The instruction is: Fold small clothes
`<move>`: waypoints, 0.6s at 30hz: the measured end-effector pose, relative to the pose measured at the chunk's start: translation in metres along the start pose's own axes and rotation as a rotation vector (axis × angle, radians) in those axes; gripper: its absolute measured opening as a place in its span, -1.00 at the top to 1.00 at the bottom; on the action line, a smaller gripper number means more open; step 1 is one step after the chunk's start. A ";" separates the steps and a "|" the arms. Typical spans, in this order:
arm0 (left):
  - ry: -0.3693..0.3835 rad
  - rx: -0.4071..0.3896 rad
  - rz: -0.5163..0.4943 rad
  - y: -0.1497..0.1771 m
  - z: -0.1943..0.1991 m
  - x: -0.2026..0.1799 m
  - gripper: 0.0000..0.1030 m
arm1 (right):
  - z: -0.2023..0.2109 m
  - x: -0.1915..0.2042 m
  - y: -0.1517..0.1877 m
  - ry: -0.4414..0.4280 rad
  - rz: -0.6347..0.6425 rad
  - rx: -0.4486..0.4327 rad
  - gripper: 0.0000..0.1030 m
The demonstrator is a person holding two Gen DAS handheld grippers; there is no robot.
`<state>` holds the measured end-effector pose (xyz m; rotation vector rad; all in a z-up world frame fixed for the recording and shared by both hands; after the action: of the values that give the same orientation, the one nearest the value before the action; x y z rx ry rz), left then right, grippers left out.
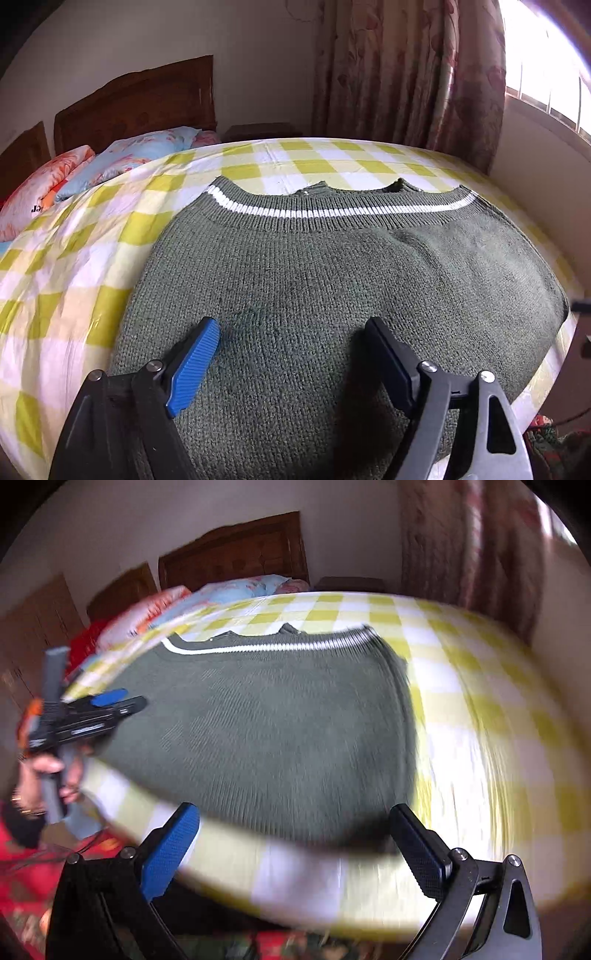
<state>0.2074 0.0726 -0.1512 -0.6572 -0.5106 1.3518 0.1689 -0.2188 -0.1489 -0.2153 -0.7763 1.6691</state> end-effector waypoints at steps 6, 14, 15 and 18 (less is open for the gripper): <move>-0.044 0.012 -0.003 -0.001 -0.003 -0.005 -0.71 | 0.000 -0.025 0.022 -0.079 -0.180 -0.027 -1.00; -0.042 0.002 -0.005 0.000 -0.003 -0.004 -0.72 | -0.022 -0.013 -0.003 -0.103 -0.242 -0.012 -1.00; -0.041 0.003 -0.005 0.000 -0.003 -0.004 -0.72 | -0.024 -0.011 -0.005 -0.122 -0.248 -0.012 -1.00; -0.036 0.006 -0.006 0.000 -0.003 -0.004 -0.72 | -0.028 -0.008 -0.013 -0.192 -0.280 -0.036 -1.00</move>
<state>0.2085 0.0678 -0.1536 -0.6268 -0.5372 1.3612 0.1969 -0.2145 -0.1643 0.0303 -0.9361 1.4237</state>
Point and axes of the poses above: each gripper's, at about its wrist camera, not at the fingertips, and z roughly against the way its jaws point, x to its left, y to its underside, the point moved 6 cm from there along -z, roughly the way its jaws point, and after that the axes turned 3 degrees about z, right-handed, at the moved point
